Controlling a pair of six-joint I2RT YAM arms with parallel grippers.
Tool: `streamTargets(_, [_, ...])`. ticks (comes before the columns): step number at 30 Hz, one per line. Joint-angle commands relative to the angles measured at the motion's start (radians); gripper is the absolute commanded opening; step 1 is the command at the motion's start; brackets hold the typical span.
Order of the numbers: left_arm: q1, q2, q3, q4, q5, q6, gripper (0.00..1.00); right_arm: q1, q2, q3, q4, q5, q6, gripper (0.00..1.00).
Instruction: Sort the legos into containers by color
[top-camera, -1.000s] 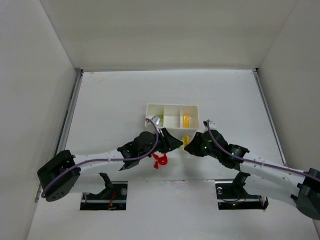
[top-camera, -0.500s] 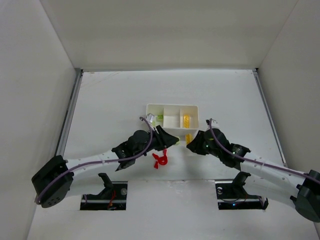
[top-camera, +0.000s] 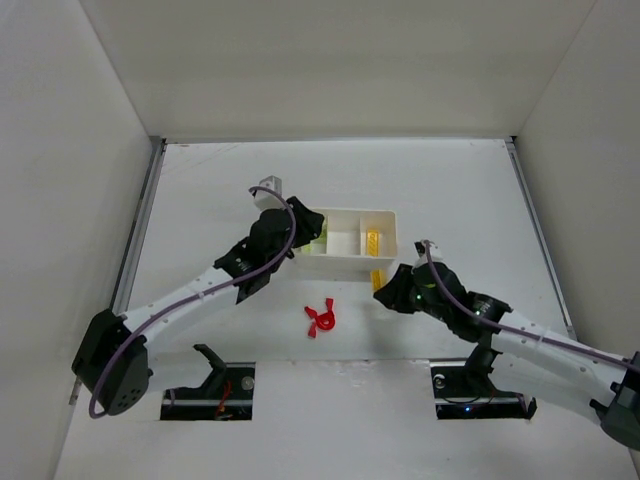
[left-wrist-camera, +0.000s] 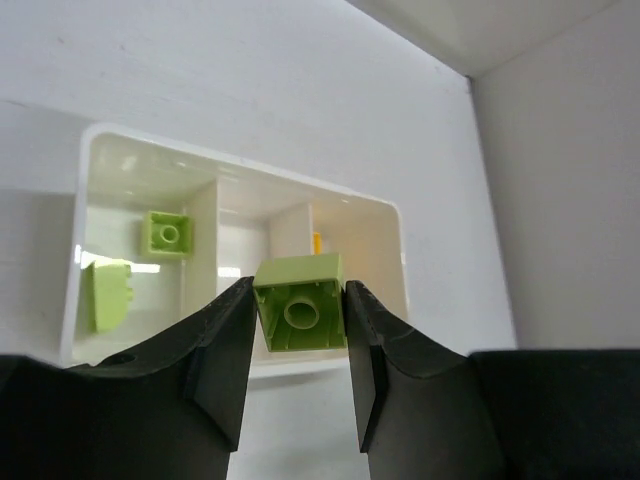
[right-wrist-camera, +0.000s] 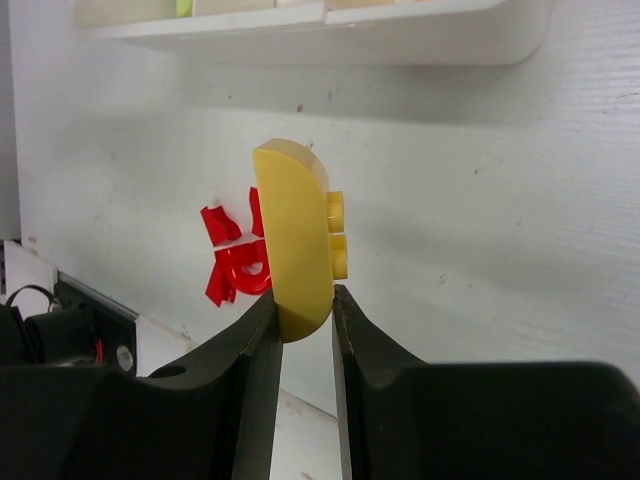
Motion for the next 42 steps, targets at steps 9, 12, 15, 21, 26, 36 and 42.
streamTargets(9, [-0.087,0.236,0.218,-0.273,-0.351,0.251,0.28,-0.017,-0.020,0.098,-0.016,0.024,-0.087,0.23])
streamTargets(12, [-0.098,0.283,0.240,-0.284,-0.364,0.274,0.32,-0.048,0.006,0.131,-0.005,0.022,-0.119,0.23])
streamTargets(15, [-0.095,0.296,0.241,-0.276,-0.359,0.276,0.43,-0.074,0.030,0.159,0.013,0.024,-0.138,0.23])
streamTargets(21, [-0.095,0.245,0.229,-0.256,-0.348,0.282,0.57,-0.163,0.142,0.220,0.071,0.042,-0.188,0.23])
streamTargets(26, [-0.132,0.132,0.200,-0.259,-0.301,0.290,0.58,-0.221,0.262,0.308,0.090,0.083,-0.257,0.24])
streamTargets(36, [-0.141,-0.163,-0.060,-0.340,-0.216,0.156,0.58,-0.263,0.441,0.421,0.122,0.083,-0.302,0.39])
streamTargets(42, [-0.115,-0.319,-0.186,-0.397,-0.210,0.109,0.56,-0.258,0.444,0.475,0.113,0.094,-0.319,0.50])
